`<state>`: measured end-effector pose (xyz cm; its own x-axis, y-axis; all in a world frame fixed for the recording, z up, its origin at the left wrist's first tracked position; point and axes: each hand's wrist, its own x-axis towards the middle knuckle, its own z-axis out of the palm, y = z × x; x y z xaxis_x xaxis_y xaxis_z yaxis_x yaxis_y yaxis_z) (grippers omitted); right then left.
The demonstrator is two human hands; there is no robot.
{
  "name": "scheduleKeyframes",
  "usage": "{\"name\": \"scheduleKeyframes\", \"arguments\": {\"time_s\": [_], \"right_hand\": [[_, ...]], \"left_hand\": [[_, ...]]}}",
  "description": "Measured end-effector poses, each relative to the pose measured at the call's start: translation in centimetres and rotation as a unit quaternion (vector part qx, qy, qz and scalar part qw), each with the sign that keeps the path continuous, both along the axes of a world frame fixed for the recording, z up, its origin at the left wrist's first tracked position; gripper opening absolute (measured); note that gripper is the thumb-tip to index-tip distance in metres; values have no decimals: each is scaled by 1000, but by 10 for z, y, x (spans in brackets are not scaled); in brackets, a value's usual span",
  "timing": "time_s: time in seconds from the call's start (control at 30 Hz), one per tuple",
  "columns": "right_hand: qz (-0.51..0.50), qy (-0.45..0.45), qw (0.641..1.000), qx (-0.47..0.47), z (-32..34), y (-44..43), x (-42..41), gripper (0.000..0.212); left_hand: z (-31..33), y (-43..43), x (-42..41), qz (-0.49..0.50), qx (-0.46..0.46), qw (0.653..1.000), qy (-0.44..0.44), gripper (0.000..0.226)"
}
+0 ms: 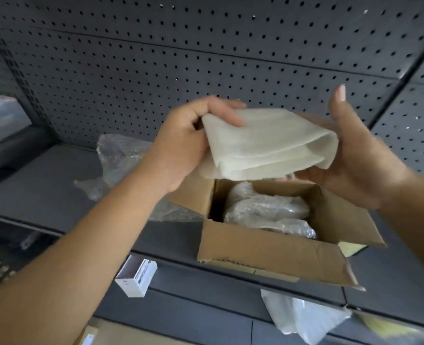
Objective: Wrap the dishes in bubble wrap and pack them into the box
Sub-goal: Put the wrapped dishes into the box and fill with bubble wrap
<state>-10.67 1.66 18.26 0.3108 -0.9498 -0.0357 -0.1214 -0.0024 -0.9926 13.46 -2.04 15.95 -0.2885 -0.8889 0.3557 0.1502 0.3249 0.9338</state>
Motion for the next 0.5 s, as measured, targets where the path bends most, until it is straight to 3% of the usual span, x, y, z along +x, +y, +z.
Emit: {"name": "scheduleKeyframes", "arguments": {"time_s": [0.07, 0.17, 0.23, 0.37, 0.5], "right_hand": [[28, -12, 999, 30, 4, 4, -8, 83], [-18, 17, 998, 50, 3, 6, -19, 45], [-67, 47, 995, 60, 1, 5, -22, 31], [-159, 151, 976, 3, 7, 0, -21, 33], [-132, 318, 935, -80, 12, -7, 5, 30]], "left_hand": [[-13, 1, -20, -17, -8, 1000, -10, 44], [-30, 3, -37, -21, -23, 998, -49, 44], [-37, 3, -38, -21, -44, 991, -122, 48], [-52, 10, -25, 32, -56, 974, -216, 52], [-67, 22, -15, 116, -44, 968, -218, 39]]}}
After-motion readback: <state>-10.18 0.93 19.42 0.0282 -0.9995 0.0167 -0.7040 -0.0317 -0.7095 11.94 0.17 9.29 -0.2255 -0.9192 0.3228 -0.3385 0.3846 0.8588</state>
